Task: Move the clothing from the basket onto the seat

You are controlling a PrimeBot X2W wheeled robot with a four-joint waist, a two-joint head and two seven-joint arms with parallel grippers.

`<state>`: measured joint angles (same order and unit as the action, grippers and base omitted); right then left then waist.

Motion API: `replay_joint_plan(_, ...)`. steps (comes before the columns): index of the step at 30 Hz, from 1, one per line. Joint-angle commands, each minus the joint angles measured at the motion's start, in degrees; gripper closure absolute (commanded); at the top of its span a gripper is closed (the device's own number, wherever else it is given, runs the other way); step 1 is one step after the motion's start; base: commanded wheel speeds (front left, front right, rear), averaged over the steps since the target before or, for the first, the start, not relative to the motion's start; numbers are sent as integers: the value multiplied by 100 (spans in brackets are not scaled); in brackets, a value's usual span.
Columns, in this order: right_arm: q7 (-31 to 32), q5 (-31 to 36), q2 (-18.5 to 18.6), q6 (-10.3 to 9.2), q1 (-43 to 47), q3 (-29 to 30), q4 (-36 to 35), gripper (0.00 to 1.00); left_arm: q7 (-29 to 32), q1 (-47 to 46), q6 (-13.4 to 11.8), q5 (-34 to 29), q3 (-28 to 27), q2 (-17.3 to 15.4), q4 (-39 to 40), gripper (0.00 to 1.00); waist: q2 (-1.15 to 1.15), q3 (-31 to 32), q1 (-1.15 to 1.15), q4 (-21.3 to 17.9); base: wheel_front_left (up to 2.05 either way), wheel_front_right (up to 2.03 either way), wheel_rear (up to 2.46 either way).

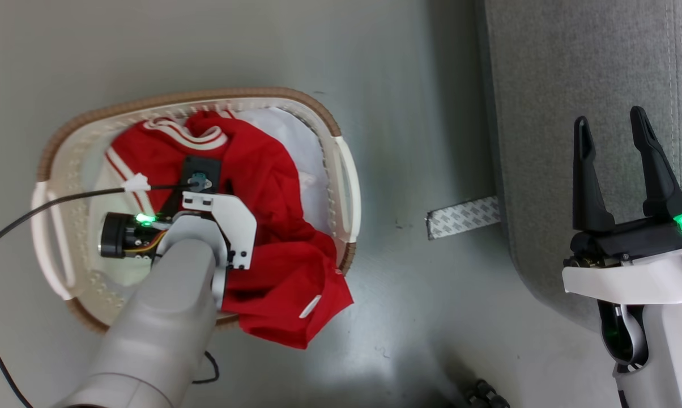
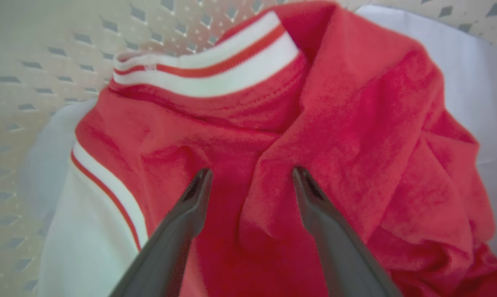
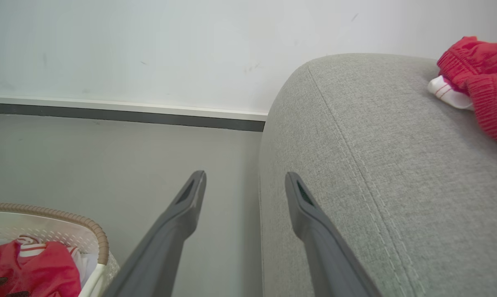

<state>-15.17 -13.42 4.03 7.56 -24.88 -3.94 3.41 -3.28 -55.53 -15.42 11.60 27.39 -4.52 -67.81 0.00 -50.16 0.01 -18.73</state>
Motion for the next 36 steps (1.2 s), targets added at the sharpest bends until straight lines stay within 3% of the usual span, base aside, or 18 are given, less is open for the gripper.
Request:
replay_joint_plan(1, 4, -43, -1, -15, -108, -30, -50, 0, 11, -70, -5, -19, 8, -77, -53, 0, 0, -106, -1, -110, 0, 0, 0)
replay_joint_plan(9, 4, -193, -51, -15, -45, -138, -118, 0, 60, -204, 51, -23, 113, -117, -286, 1, 0, -274, -1, -336, 0, 0, 0)
replay_joint_plan(11, 4, -213, -53, -15, -17, -139, -112, 0, 48, -232, 71, -5, 129, -131, -320, 60, 0, -292, -1, -367, 0, 0, 0)
replay_joint_plan(12, 4, -214, -54, -15, -9, -138, -111, 0, 39, -246, 108, -13, 155, -135, -334, 100, 0, -300, -1, -378, 0, 0, 0)
replay_joint_plan(22, 4, -107, 87, -15, 35, 54, -4, 0, -546, -284, 261, 201, 177, 51, -190, 100, 0, 39, -1, -115, 0, 0, 0)
replay_joint_plan(32, 4, -17, 264, -15, 268, 333, 177, 0, -1058, 495, 503, 969, 473, 157, 628, 100, 0, 1330, -1, 622, 0, 0, 0)
replay_joint_plan(36, 4, 36, 325, -15, 468, 417, 278, 0, -1087, 946, 383, 1445, 865, 155, 1189, 100, 0, 1964, -1, 965, 0, 0, 0)
